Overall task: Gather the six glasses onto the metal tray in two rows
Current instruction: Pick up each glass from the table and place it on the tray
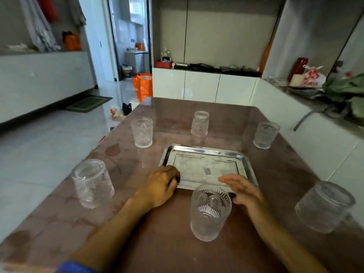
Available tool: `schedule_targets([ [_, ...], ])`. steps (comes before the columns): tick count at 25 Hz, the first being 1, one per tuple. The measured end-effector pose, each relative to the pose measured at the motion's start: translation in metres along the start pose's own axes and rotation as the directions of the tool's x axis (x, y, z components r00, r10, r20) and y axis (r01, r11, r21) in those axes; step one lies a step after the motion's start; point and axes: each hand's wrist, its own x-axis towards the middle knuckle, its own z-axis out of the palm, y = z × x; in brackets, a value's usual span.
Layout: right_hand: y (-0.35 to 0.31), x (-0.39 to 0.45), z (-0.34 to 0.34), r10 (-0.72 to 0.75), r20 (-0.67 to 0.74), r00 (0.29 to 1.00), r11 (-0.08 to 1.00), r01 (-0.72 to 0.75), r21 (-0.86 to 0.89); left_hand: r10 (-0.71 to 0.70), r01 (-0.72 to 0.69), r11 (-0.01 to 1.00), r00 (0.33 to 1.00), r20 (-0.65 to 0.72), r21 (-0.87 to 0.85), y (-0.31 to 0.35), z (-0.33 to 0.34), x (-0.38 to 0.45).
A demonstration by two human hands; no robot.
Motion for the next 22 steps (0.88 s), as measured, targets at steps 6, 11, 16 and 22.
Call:
schedule_targets([
  [6, 0.014, -0.038, 0.028, 0.065, 0.233, 0.97, 0.997, -0.053, -0.057, 0.016, -0.017, 1.0, 1.0, -0.022, -0.021, -0.005, 0.001, -0.001],
  [11, 0.011, -0.031, 0.051, 0.033, -0.01, 0.999, 0.997, -0.033, -0.067, -0.111, 0.107, 0.994, 0.986, -0.121, -0.035, -0.011, 0.006, -0.002],
  [16, -0.04, 0.007, 0.015, -0.066, -0.226, 0.972, 0.992, 0.089, 0.095, -0.51, 0.454, 0.852, 0.832, -0.219, -0.26, -0.024, -0.005, 0.002],
  [22, -0.074, 0.123, 0.026, -0.129, -0.395, 0.909, 0.972, 0.037, -0.232, -0.505, 0.438, 0.841, 0.846, -0.172, -0.318, -0.021, -0.008, 0.001],
])
